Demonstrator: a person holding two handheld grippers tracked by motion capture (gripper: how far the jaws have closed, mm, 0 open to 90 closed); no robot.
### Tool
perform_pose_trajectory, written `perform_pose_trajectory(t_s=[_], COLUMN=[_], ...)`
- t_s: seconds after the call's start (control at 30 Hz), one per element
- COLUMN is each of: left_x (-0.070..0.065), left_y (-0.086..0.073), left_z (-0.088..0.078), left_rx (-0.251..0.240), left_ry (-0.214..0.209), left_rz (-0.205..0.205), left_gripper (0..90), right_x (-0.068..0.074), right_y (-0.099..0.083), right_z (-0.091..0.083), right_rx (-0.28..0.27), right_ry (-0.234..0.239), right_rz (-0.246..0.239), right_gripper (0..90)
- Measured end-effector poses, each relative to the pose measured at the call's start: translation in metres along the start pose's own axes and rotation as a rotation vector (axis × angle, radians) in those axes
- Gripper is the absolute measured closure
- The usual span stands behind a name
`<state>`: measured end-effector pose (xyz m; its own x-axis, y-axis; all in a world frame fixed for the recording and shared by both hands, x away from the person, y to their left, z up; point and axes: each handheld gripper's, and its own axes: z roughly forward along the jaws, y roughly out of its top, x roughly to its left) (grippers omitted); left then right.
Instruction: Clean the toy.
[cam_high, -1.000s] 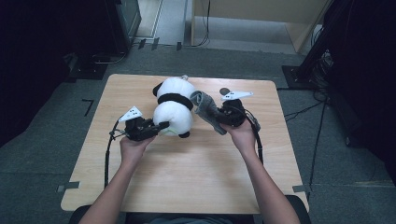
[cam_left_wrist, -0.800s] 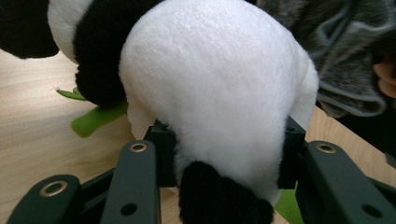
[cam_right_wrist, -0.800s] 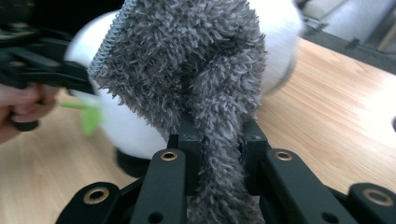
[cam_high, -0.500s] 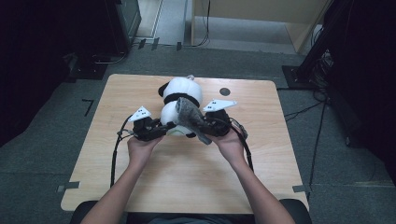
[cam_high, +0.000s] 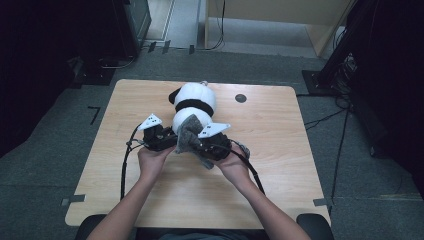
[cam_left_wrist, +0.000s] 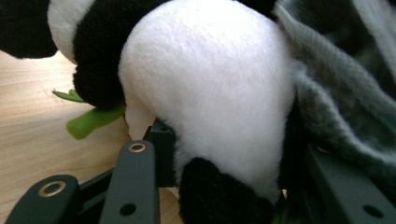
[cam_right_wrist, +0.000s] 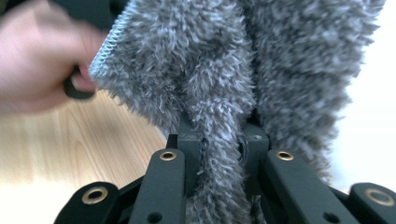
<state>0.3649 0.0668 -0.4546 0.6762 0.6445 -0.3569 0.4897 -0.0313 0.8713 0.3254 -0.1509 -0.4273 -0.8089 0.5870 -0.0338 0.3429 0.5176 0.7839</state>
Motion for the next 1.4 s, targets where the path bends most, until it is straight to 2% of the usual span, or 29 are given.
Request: perform_pose_trajectory(t_s=[0.07,0.2,0.33,0.47,0.53,0.57,0.7,0.8,1.2,1.4], left_x=[0.001,0.001,0.004,0.004,0.005,0.005,0.005,0.006,0.011,0.014], left_y=[0.0,0.0,0.003,0.005,0.005,0.005,0.005,0.005,0.002,0.001], left_z=[0.0,0.002,-0.002,-0.005,-0.007,-0.007,-0.01,-0.011,-0.016,-0.017], left_rx=[0.011,0.021,-0.013,-0.029,-0.039,-0.046,-0.046,-0.044,-0.045,-0.041], left_ry=[0.0,0.001,-0.014,-0.019,-0.039,-0.047,-0.047,-0.049,-0.057,-0.045], left_rz=[-0.007,-0.022,-0.054,-0.056,-0.067,-0.072,-0.05,-0.059,-0.073,-0.074], left_gripper=[55.2,55.2,55.2,55.0,55.0,54.9,54.7,54.5,54.0,53.7], right_x=[0.001,0.0,0.002,-0.003,-0.006,-0.008,-0.023,-0.034,-0.069,-0.084], right_y=[-0.003,-0.007,-0.012,-0.022,-0.026,-0.028,-0.035,-0.039,-0.043,-0.045], right_z=[0.003,0.005,0.012,0.022,0.026,0.027,0.029,0.028,0.008,-0.005], right_rx=[-0.007,-0.002,0.038,0.069,0.091,0.095,0.097,0.098,0.08,0.048], right_ry=[-0.014,-0.001,0.016,0.01,0.003,-0.002,-0.005,-0.011,-0.059,-0.081], right_rz=[-0.02,-0.011,-0.02,-0.017,-0.015,-0.004,0.03,0.05,0.156,0.216], right_gripper=[76.3,76.4,76.6,76.7,76.7,76.7,76.6,76.7,76.7,76.7])
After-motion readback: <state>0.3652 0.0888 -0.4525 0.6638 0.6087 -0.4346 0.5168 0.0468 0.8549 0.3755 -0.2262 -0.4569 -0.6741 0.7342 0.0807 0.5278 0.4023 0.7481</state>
